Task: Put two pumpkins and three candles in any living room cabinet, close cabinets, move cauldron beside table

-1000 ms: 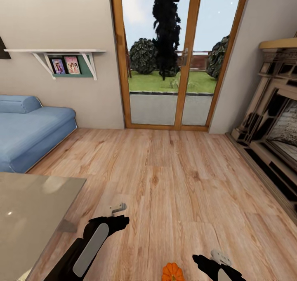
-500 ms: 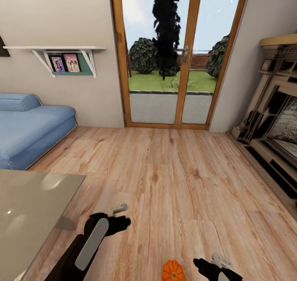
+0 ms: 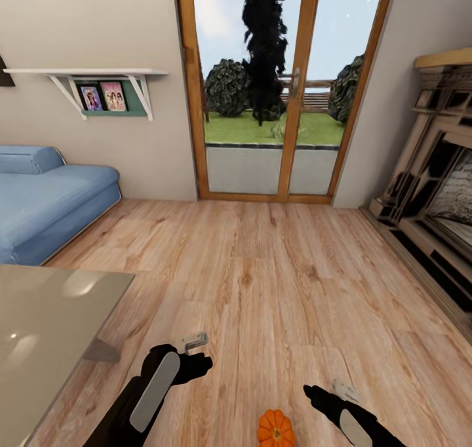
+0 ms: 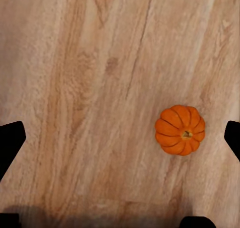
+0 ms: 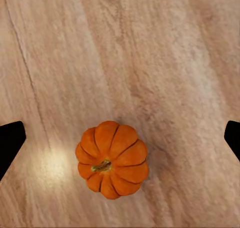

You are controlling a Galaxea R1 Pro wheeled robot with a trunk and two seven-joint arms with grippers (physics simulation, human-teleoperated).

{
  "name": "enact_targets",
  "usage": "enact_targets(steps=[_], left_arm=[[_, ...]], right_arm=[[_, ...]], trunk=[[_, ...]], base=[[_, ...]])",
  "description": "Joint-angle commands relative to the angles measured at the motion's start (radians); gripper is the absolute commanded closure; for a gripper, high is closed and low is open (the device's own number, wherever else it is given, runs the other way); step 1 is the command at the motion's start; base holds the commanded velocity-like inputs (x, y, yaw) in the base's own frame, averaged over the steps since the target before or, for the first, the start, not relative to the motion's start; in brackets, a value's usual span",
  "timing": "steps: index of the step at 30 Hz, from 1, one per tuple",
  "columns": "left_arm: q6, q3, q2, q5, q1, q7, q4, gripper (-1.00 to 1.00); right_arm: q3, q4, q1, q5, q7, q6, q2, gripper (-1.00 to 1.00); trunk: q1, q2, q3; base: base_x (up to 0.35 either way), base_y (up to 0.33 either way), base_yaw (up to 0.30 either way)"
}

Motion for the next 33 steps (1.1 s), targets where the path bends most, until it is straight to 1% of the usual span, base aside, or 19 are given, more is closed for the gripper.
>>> enact_targets(steps=[1, 3, 5, 8, 10, 14, 17, 18, 22, 24, 28, 33], left_arm=[[0.001, 0.0, 0.001, 0.01, -0.001, 0.01, -0.002, -1.0], [0.001, 0.001, 0.003, 0.01, -0.001, 0.009, -0.005, -1.0], [0.001, 0.002, 0.003, 0.014, -0.001, 0.009, -0.006, -1.0], [0.003, 0.002, 0.004, 0.018, -0.002, 0.009, -0.02, -1.0], [0.007, 0.002, 0.005, 0.02, -0.002, 0.009, -0.044, -1.0], [0.014, 0.002, 0.005, 0.021, -0.002, 0.009, -0.07, -1.0], [0.021, 0.014, 0.005, 0.022, -0.002, 0.008, -0.091, -1.0], [0.022, 0.019, 0.005, 0.022, -0.002, 0.008, -0.097, -1.0], [0.037, 0.029, 0.005, 0.024, -0.002, 0.006, -0.15, -1.0], [0.049, 0.029, 0.005, 0.024, -0.002, 0.006, -0.173, -1.0], [0.061, 0.03, 0.005, 0.025, -0.002, 0.006, -0.188, -1.0], [0.063, 0.033, 0.005, 0.03, -0.002, 0.006, -0.191, -1.0]], right_arm=[[0.004, -0.001, -0.031, -0.005, -0.001, 0.048, -0.002, -1.0], [0.003, 0.0, -0.076, -0.005, -0.003, 0.122, -0.002, -1.0], [0.003, 0.002, -0.1, -0.005, -0.006, 0.162, -0.001, -1.0], [0.008, 0.007, -0.107, -0.005, -0.02, 0.177, 0.0, -1.0], [0.009, 0.029, -0.108, -0.004, -0.029, 0.18, 0.0, -1.0], [0.011, 0.048, -0.108, -0.002, -0.032, 0.18, 0.002, -1.0], [0.012, 0.052, -0.109, 0.004, -0.031, 0.18, 0.004, -1.0], [0.012, 0.052, -0.108, 0.013, -0.031, 0.18, 0.005, -1.0], [0.024, 0.063, -0.105, 0.116, -0.023, 0.178, 0.01, -1.0], [0.027, 0.073, -0.101, 0.141, -0.02, 0.167, 0.012, -1.0], [0.027, 0.081, -0.097, 0.15, -0.004, 0.136, 0.016, -1.0], [0.028, 0.083, -0.096, 0.154, 0.1, 0.129, 0.018, -1.0]], trunk=[[0.004, -0.008, -0.004], [0.011, -0.022, -0.011], [0.019, -0.036, -0.017], [0.031, -0.057, -0.026], [0.038, -0.071, -0.032], [0.054, -0.099, -0.045], [0.065, -0.12, -0.054], [0.069, -0.127, -0.058], [0.084, -0.155, -0.07], [0.092, -0.169, -0.076], [0.107, -0.197, -0.089], [0.126, -0.232, -0.105]], base=[[0.0, 0.0, 0.0], [0.0, 0.0, 0.0], [0.0, 0.0, 0.0], [0.0, 0.0, 0.0], [0.0, 0.0, 0.0], [0.0, 0.0, 0.0], [0.0, 0.0, 0.0], [0.0, 0.0, 0.0], [0.0, 0.0, 0.0], [0.0, 0.0, 0.0], [0.0, 0.0, 0.0], [0.0, 0.0, 0.0]])
